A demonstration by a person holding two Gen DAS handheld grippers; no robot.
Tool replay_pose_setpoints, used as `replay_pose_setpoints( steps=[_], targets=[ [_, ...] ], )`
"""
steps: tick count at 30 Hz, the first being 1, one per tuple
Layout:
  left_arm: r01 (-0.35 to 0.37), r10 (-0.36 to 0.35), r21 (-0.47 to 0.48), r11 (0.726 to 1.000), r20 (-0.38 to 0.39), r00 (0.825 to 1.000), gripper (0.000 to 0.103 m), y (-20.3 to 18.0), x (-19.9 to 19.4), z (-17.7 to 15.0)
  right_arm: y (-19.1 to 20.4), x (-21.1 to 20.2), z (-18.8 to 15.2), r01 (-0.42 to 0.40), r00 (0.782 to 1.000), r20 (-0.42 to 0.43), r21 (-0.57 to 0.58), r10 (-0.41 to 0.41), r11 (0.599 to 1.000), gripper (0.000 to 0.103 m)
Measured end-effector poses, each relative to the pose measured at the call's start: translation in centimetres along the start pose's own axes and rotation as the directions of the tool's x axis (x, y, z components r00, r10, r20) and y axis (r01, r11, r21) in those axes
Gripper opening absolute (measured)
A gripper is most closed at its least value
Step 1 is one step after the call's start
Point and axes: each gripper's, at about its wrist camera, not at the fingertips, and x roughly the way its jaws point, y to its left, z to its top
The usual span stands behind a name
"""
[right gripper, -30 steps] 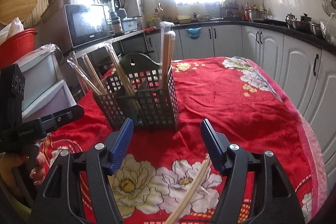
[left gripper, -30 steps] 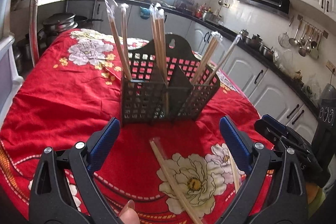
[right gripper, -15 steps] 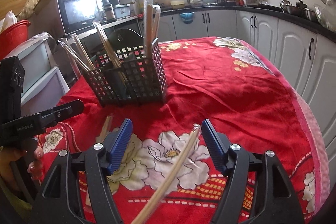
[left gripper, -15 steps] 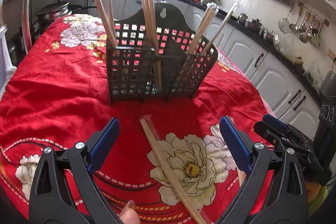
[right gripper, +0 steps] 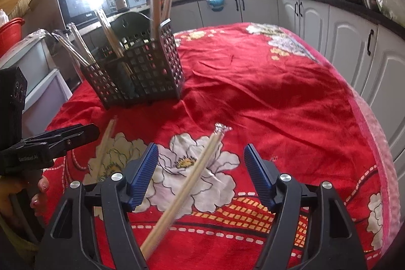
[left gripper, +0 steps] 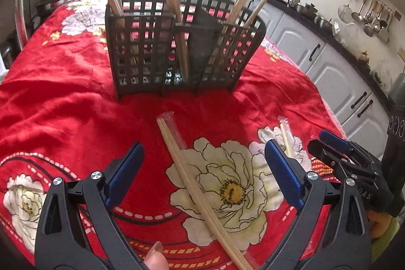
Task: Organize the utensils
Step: 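Move the left tool down to the last chopsticks while the right tool also lowers, then close the left tool on a wrapped chopstick while the right tool grasps another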
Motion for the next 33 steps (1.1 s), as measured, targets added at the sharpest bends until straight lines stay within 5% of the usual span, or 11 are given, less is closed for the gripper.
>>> replay_pose_setpoints(
  steps=[11, 21, 26, 29, 33],
  targets=[
    [-0.008, 0.005, -0.024, 1.000, -0.099, 0.995, 0.088, 1.1, 3.2, 0.1, -1.1, 3.7, 0.5, -0.020, 0.990, -0.142, 0.028, 0.024, 0.999, 0.068],
    [-0.020, 0.019, -0.007, 1.000, -0.118, 0.993, 0.087, 0.9, 4.9, 1.2, -0.8, 6.5, 1.7, 0.016, 0.982, -0.189, -0.003, -0.016, 1.000, 0.065],
    [-0.047, 0.047, 0.008, 0.999, -0.122, 0.991, 0.077, 1.1, 5.5, 1.9, -0.5, 7.2, 2.2, 0.059, 0.979, -0.192, -0.023, -0.063, 0.998, 0.049],
    [-0.079, 0.082, 0.027, 0.996, -0.117, 0.990, 0.067, 1.1, 5.9, 2.2, -0.5, 7.4, 2.4, 0.073, 0.979, -0.190, -0.020, -0.076, 0.997, 0.030],
    [-0.123, 0.125, 0.026, 0.992, -0.096, 0.988, 0.035, 1.5, 6.1, 2.7, -1.4, 7.5, 2.8, 0.051, 0.981, -0.189, 0.027, -0.045, 0.998, 0.015]
  ],
)
